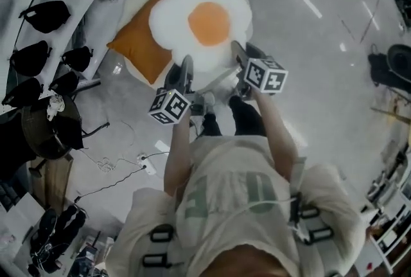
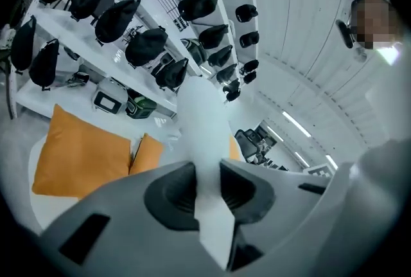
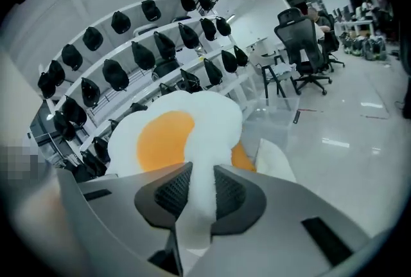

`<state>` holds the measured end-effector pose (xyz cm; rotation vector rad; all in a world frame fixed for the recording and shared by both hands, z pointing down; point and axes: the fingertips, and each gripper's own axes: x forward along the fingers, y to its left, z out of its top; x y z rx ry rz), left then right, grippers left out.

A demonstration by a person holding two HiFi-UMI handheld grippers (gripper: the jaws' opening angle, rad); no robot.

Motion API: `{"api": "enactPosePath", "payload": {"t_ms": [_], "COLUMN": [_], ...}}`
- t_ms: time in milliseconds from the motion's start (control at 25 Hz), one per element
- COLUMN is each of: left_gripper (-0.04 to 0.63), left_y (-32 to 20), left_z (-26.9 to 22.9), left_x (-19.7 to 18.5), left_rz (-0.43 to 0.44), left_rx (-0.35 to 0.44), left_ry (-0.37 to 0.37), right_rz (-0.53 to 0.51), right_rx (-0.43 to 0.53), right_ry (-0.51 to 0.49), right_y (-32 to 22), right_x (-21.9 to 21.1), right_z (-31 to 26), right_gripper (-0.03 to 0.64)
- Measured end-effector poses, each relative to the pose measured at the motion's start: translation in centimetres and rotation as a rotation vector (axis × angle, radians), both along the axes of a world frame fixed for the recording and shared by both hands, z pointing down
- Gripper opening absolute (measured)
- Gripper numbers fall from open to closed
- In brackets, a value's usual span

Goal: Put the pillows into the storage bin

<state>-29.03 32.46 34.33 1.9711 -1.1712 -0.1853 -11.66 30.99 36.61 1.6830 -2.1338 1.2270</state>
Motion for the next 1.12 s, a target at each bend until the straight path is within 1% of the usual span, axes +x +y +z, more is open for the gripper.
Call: {"api": "enactPosePath", "payload": {"t_ms": [160,240,360,480,800,920,1120], "left_gripper": [0.071,0.071,0.071,0.071,0.071,0.071,0.071], "left_y": [-1.4,-2.0,-2.9,-4.2,-7.9,-10.5,-16.0], "left_z": [-0.2,-0.2,-0.6,-0.7,-1.7,-1.9,-1.8], "left_x": [4.6,7.3,11.1,14.7,21.8,25.7,31.4], "left_rz": [0.022,0.041,0.073,0.079,0.164,0.169,0.142], "left_rx": [-0.015,-0.02,-0.002,0.017,0.042,0.068,0.091], "left_ry": [0.007,0.001,-0.01,0.008,0.04,0.059,0.09], "right_rz": [0.024,0.047,0.094,0.107,0.157,0.147,0.112], "right_rx": [0.015,0.02,0.036,0.064,0.135,0.167,0.185], "right_ry": [0.042,0.041,0.038,0.064,0.14,0.181,0.22], "right_y": [-1.0,-1.2,-1.4,-2.6,-4.5,-6.6,-12.7], "right_x": [4.6,7.1,11.0,14.8,21.8,25.6,31.4], "right_z": [-0.1,-0.1,0.0,-0.5,-3.4,-3.9,-4.1], "right_gripper": [0.075,0.075,0.075,0.075,0.075,0.075,0.075]}}
